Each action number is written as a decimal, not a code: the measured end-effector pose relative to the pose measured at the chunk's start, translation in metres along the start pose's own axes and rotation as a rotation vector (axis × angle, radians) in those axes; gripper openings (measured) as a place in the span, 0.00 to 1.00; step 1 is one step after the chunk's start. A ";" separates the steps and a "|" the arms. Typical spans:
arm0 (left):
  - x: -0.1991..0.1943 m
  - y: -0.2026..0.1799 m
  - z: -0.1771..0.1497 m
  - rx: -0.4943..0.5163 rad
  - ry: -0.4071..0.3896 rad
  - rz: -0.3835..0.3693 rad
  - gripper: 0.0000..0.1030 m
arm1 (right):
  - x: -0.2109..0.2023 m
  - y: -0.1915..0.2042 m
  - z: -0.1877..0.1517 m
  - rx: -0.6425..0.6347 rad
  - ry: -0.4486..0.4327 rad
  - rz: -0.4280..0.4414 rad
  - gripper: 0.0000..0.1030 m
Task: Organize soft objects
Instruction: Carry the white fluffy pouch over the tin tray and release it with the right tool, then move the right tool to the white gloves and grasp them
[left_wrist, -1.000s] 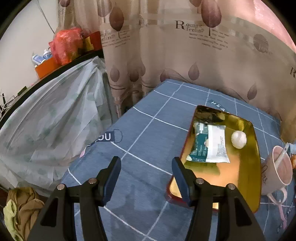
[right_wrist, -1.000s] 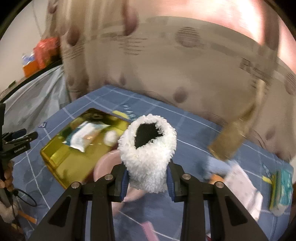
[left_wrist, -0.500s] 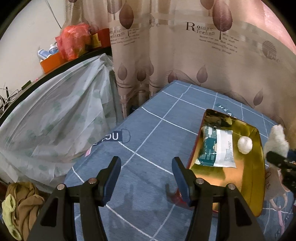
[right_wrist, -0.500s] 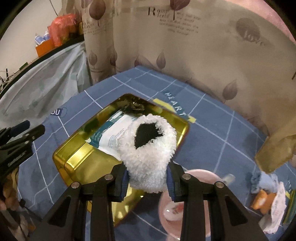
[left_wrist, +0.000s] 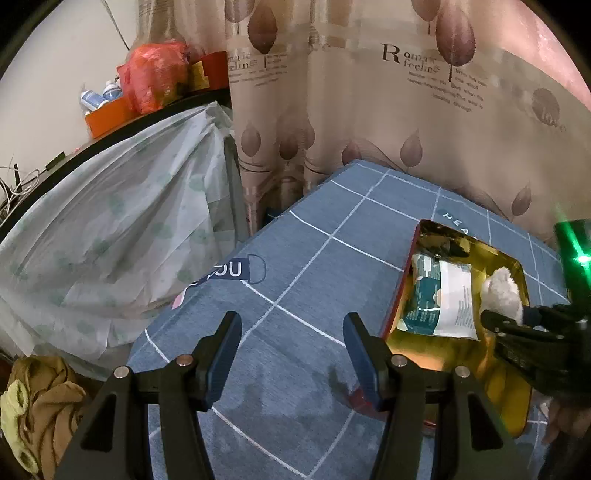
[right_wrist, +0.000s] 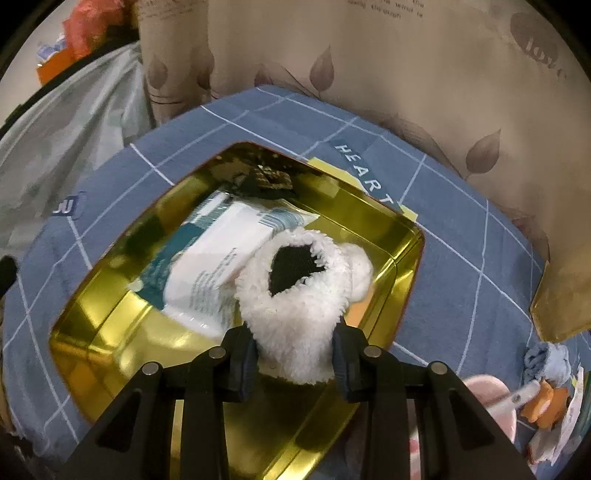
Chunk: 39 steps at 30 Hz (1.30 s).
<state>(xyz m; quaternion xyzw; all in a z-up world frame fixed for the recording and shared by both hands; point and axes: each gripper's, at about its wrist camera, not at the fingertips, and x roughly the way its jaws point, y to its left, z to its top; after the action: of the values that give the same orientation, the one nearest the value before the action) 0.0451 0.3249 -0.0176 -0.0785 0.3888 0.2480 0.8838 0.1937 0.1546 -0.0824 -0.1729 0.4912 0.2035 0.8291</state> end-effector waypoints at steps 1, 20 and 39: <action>0.000 0.001 0.001 -0.003 0.000 0.000 0.57 | 0.003 0.000 0.001 0.005 0.003 -0.006 0.30; 0.002 0.002 0.000 -0.007 0.012 -0.009 0.57 | 0.022 -0.013 0.015 0.109 -0.016 -0.077 0.43; 0.006 -0.003 -0.003 -0.003 0.034 -0.039 0.57 | -0.093 0.007 -0.014 -0.050 -0.268 -0.018 0.77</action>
<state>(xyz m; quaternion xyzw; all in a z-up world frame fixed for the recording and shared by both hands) 0.0482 0.3232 -0.0243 -0.0915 0.4019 0.2300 0.8816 0.1396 0.1380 -0.0074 -0.1694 0.3692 0.2294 0.8845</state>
